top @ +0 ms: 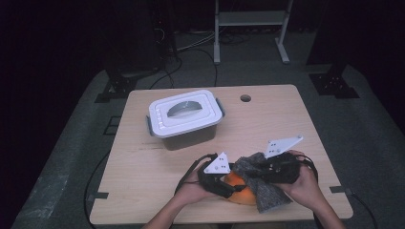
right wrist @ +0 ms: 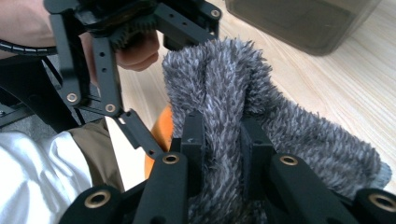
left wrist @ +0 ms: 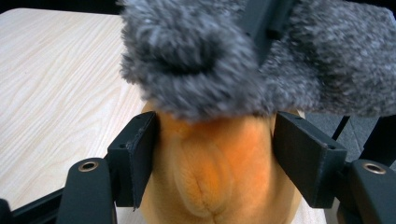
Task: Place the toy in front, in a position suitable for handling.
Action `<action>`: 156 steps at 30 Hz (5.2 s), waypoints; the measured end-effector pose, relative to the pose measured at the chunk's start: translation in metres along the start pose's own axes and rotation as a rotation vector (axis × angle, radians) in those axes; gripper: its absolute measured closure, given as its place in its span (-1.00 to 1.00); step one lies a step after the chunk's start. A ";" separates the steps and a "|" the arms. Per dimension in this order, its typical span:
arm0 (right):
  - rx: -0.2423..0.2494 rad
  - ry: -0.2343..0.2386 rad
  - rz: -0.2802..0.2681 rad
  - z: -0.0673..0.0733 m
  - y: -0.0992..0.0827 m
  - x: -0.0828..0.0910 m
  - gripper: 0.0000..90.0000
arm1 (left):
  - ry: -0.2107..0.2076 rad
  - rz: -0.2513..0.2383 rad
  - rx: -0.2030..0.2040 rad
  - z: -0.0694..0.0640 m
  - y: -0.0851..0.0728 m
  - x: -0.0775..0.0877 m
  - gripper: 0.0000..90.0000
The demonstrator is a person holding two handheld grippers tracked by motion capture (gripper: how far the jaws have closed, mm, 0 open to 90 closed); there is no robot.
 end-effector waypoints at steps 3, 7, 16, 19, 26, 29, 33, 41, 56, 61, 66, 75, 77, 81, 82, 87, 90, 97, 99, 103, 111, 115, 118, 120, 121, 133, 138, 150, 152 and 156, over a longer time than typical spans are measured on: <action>-0.028 0.011 -0.012 -0.004 -0.009 0.002 0.66 | -0.006 -0.001 -0.004 0.000 0.000 0.001 -0.30; -0.073 0.011 -0.020 -0.006 -0.027 0.007 0.66 | 0.021 0.009 0.021 0.002 0.004 0.003 -0.56; -0.035 -0.018 -0.002 0.001 -0.021 0.020 0.66 | -0.036 0.018 -0.004 -0.003 0.001 -0.001 -0.25; 0.015 -0.018 -0.005 0.007 -0.005 0.015 0.66 | -0.034 0.024 -0.031 -0.005 0.000 -0.001 -0.23; -0.035 0.004 -0.015 -0.005 -0.018 0.011 0.65 | -0.040 0.030 -0.013 0.002 -0.006 0.004 -0.17; -0.084 -0.003 -0.020 -0.010 -0.035 0.017 0.65 | -0.044 0.031 -0.016 0.003 -0.007 0.004 -0.17; -0.136 -0.003 -0.020 -0.011 -0.053 0.023 0.65 | -0.050 0.031 0.006 0.002 -0.002 0.002 -0.44; -0.055 -0.020 -0.011 -0.005 -0.027 0.019 0.65 | -0.024 0.036 -0.054 -0.006 0.003 0.000 -0.24; -0.118 -0.046 -0.028 -0.010 -0.054 0.019 0.64 | -0.019 0.023 0.095 0.028 -0.016 0.011 -0.17; -0.147 -0.069 -0.027 -0.009 -0.066 0.023 0.64 | 0.011 0.019 0.083 0.029 -0.009 0.014 -0.29; -0.107 -0.082 -0.030 -0.014 -0.049 0.014 0.64 | 0.049 0.001 0.019 0.021 0.000 0.015 -0.25; 0.012 -0.074 -0.050 0.005 -0.015 -0.007 0.64 | 0.117 0.002 0.141 0.044 -0.010 0.013 -0.01; 0.000 -0.071 -0.054 0.007 -0.023 -0.011 0.65 | 0.112 -0.004 0.143 0.044 -0.011 0.013 -0.01; -0.042 -0.076 -0.057 0.004 -0.041 -0.003 0.66 | 0.110 -0.005 0.147 0.044 -0.010 0.011 -0.01; -0.056 -0.081 -0.052 0.002 -0.048 0.000 0.66 | 0.109 -0.008 0.149 0.044 -0.010 0.011 -0.01; -0.087 -0.115 -0.035 0.005 -0.063 0.012 0.66 | 0.116 -0.006 0.139 0.041 -0.006 0.008 -0.04; -0.035 -0.104 -0.061 0.014 -0.049 0.010 0.66 | 0.122 -0.005 0.141 0.041 -0.005 0.005 -0.05; 0.049 -0.074 -0.021 0.025 -0.033 -0.014 0.66 | 0.116 -0.002 0.166 0.048 -0.008 0.008 -0.05; 0.026 -0.069 -0.029 0.022 -0.042 -0.011 0.66 | 0.115 -0.003 0.161 0.047 -0.008 0.008 -0.05; -0.032 -0.083 0.000 0.017 -0.068 0.000 0.66 | 0.107 -0.008 0.164 0.047 -0.008 0.008 -0.05; -0.138 -0.108 -0.080 -0.003 -0.075 0.026 0.66 | 0.081 -0.010 0.118 0.041 -0.008 0.008 -0.07; -0.137 -0.085 -0.120 -0.012 -0.058 0.023 0.65 | 0.074 0.000 0.101 0.038 -0.010 0.011 -0.08; -0.137 -0.056 -0.096 -0.012 -0.058 0.011 0.65 | 0.061 0.003 0.113 0.040 -0.013 0.015 -0.09; -0.156 -0.038 -0.103 -0.010 -0.065 0.007 0.65 | 0.051 0.004 0.111 0.039 -0.014 0.016 -0.09; -0.167 -0.032 -0.108 -0.009 -0.069 0.007 0.65 | 0.053 0.002 0.108 0.038 -0.014 0.015 -0.09; -0.207 -0.048 -0.091 -0.010 -0.081 0.024 0.64 | 0.030 0.007 0.074 0.034 -0.015 0.017 -0.12; -0.154 -0.035 -0.132 -0.015 -0.046 0.020 0.64 | 0.013 0.012 0.050 0.030 -0.017 0.019 -0.12; -0.150 0.045 -0.089 -0.007 -0.057 0.003 0.62 | -0.039 0.071 0.050 0.020 -0.007 0.012 -0.71; -0.150 0.055 -0.092 -0.004 -0.061 0.004 0.62 | -0.053 0.101 0.067 0.020 -0.007 0.004 -0.74; -0.172 0.042 -0.108 -0.006 -0.067 0.010 0.62 | -0.001 0.071 -0.003 0.017 -0.002 0.003 -0.18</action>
Point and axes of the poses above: each handheld gripper's, and its own axes: x roughly backward along the jaws, y roughly out of its top, z roughly to its left, the point moved 3 cm from there along -x, roughly forward along the jaws, and after that the axes turned 11 degrees about x, right-handed, at the moved point
